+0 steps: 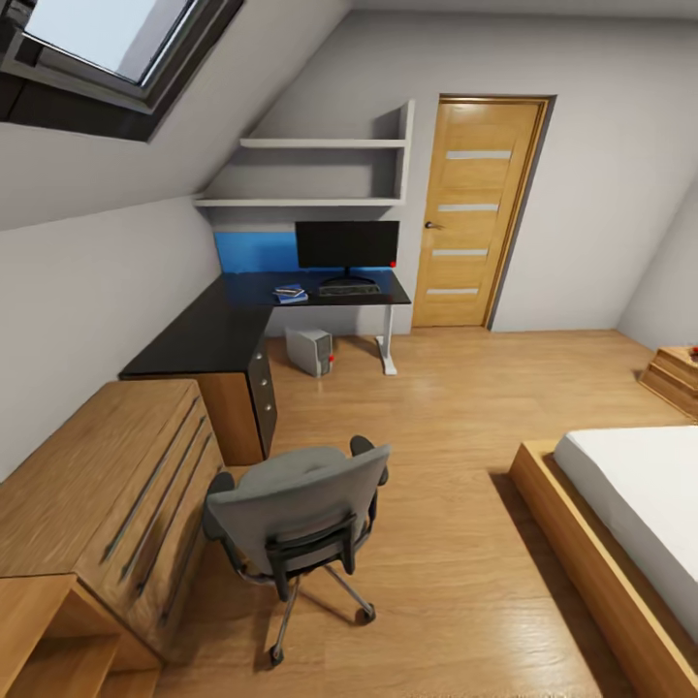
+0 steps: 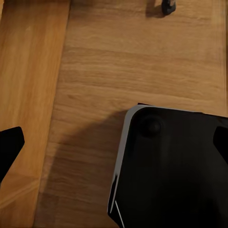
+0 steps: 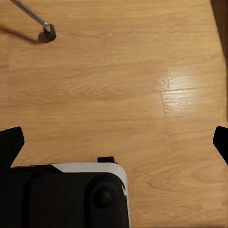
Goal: In the bedroom, organize the workspace by keeping the computer under the desk, ensuring the monitor is on the desk, placing the keyboard on the desk next to the monitor, placing the mouse on the desk next to the keyboard, moving the folder from the swivel chair onto the desk next to the mouse, stacking the notebook on top of the folder with the pen on top of the notebook, and positioning the swivel chair next to the desk.
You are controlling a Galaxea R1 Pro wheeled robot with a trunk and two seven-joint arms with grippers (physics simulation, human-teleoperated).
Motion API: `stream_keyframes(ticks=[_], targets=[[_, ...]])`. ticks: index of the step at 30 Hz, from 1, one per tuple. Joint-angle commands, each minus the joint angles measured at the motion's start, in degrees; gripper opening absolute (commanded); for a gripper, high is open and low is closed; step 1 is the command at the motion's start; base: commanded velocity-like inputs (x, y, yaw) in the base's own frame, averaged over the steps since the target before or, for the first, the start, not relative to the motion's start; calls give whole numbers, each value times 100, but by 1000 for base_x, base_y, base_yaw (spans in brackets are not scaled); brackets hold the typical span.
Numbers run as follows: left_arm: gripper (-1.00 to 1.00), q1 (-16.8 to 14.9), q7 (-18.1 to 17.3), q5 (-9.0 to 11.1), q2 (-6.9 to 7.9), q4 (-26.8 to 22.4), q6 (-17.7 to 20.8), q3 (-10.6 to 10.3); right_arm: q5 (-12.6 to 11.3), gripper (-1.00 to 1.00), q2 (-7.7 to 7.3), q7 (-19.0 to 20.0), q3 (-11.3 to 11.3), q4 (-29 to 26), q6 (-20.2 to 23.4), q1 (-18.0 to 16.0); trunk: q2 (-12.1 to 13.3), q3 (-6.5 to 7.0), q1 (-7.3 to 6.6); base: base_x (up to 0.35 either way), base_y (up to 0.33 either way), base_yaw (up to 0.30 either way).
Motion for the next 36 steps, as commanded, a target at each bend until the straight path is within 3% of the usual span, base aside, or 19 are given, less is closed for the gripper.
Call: stream_keyframes(ticks=[1, 19, 30, 36], targets=[[100, 2, 38, -41, -1, -9, -9, 4, -53, 100, 4, -9, 50, 12, -25, -7, -11, -10, 3, 0, 1, -204], [100, 2, 31, -42, -4, -9, -7, 4, -34, 100, 4, -17, 64, 9, 28, -7, -11, -12, 3, -47, 178, -46], [100, 2, 43, -31, -3, -17, -17, 11, -50, 100, -75, -17, 53, 9, 128, -7, -11, -12, 3, -9, 47, -1], [100, 2, 50, -27, -20, -136, 34, 6, -28, 100, -73, -17, 76, 2, 118, -7, -251, -120, 135, 0, 0, 0]])
